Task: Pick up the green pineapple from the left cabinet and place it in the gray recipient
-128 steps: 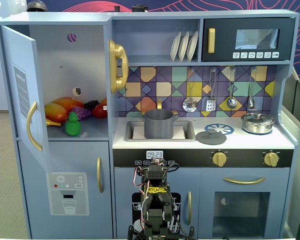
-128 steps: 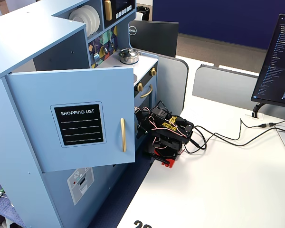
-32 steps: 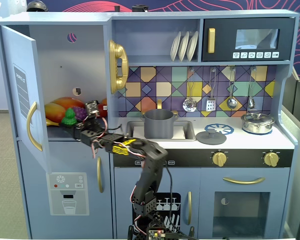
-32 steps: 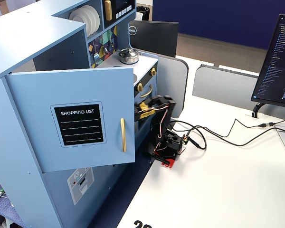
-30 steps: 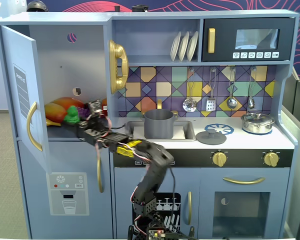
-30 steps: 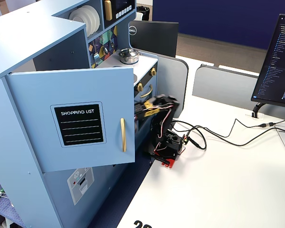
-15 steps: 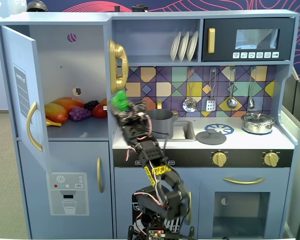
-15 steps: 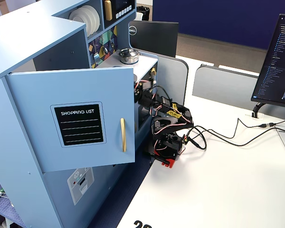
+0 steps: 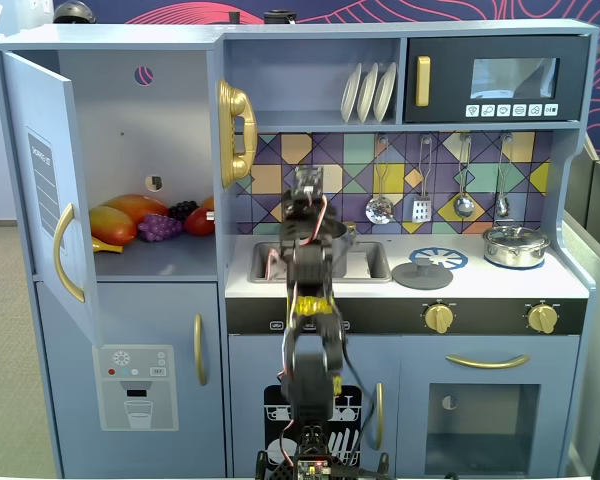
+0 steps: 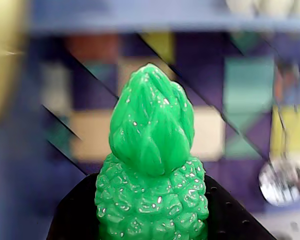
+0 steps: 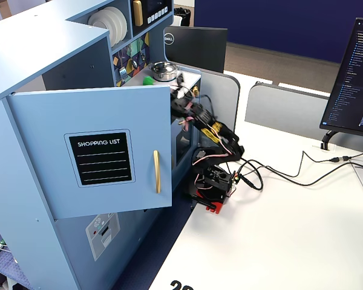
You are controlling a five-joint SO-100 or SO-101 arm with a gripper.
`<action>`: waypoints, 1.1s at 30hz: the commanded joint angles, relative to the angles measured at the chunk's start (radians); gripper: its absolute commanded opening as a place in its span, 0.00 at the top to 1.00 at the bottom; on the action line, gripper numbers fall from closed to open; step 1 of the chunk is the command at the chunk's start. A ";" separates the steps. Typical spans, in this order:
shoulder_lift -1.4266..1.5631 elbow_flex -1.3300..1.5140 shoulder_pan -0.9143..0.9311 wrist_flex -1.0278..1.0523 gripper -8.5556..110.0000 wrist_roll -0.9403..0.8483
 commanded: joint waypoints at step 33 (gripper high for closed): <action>0.011 -0.334 0.037 0.729 0.73 0.023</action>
